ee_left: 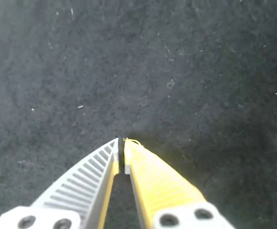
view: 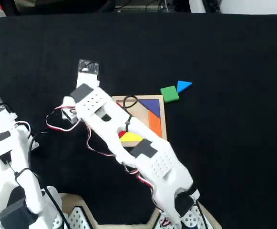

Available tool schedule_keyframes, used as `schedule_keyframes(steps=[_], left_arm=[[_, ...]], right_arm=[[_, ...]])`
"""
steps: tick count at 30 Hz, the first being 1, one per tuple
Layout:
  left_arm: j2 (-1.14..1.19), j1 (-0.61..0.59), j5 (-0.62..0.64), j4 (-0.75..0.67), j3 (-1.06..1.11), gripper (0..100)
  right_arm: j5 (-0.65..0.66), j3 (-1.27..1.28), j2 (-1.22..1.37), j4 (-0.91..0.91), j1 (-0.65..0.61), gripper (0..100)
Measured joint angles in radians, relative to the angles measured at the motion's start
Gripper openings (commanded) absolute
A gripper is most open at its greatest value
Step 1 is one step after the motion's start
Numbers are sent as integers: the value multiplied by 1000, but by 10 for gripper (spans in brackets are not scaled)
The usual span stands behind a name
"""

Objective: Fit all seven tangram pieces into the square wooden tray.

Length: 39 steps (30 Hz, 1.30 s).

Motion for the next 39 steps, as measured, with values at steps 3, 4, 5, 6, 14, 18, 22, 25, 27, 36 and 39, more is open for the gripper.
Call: schedule_keyframes(steps=[3, 4, 5, 6, 14, 18, 22, 25, 27, 36, 39], left_arm=[[0, 0, 0, 0, 0, 30], [0, 0, 0, 0, 0, 30], [0, 0, 0, 0, 0, 30], [0, 0, 0, 0, 0, 30], [0, 0, 0, 0, 0, 30], [0, 0, 2, 0, 0, 30], [0, 0, 2, 0, 0, 30], [0, 0, 2, 0, 0, 30], [0, 0, 2, 0, 0, 30], [0, 0, 2, 0, 0, 30], [0, 0, 2, 0, 0, 30]], right_arm=[[0, -63, 61, 34, 0, 188], [0, -84, 78, 46, 0, 188], [0, -106, 94, 61, 0, 188], [0, -132, 109, 77, 0, 188], [0, -322, 189, 264, 2, 188], [0, -404, 192, 361, 2, 188], [0, -430, 192, 382, 20, 188], [0, -417, 207, 361, 20, 188], [0, -407, 238, 338, 20, 188], [0, -448, 321, 305, 20, 188], [0, -468, 331, 304, 20, 188]])
